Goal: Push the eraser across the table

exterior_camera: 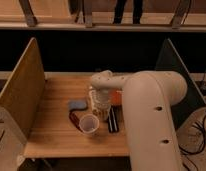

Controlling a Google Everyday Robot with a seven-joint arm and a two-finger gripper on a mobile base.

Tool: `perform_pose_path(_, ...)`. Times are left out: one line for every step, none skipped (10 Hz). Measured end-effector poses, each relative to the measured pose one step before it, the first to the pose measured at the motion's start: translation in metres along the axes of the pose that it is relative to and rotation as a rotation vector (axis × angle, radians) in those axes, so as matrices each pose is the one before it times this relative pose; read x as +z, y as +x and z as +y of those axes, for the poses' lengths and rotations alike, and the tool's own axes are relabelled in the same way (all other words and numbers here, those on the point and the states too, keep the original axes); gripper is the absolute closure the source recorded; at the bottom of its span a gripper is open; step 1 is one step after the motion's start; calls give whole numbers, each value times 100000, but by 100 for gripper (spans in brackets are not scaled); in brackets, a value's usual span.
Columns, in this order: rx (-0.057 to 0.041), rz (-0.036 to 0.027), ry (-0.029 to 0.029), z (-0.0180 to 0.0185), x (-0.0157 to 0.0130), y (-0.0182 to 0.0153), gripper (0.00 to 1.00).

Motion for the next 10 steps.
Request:
perform_pose_path(6147,2608,2251,-2383,380,416,100)
perform_pose_path(3460,1410,1533,-1422,259,132,100)
perform_pose_path(3355,714,2104,-1390,68,-109,100)
perform_pose_path(2184,-345,1904,-935,-120,-266,100)
perform_pose_path(2750,-1580,1796,-1200,-573,-368,100)
perform_pose_path(1868,-1728,1100,-947,-530,-301,100)
perform_pose_path(2935,-3348,2322,-1613,-1059,-402,100)
perform_pose_path(2126,-4301,1383,-1244,-1533,-380,100)
perform_pose_path(-688,-5954,-338,-14,-2232,-395,100)
perform_pose_path(-2227,-5854,-1581,823,-2282,-246,100)
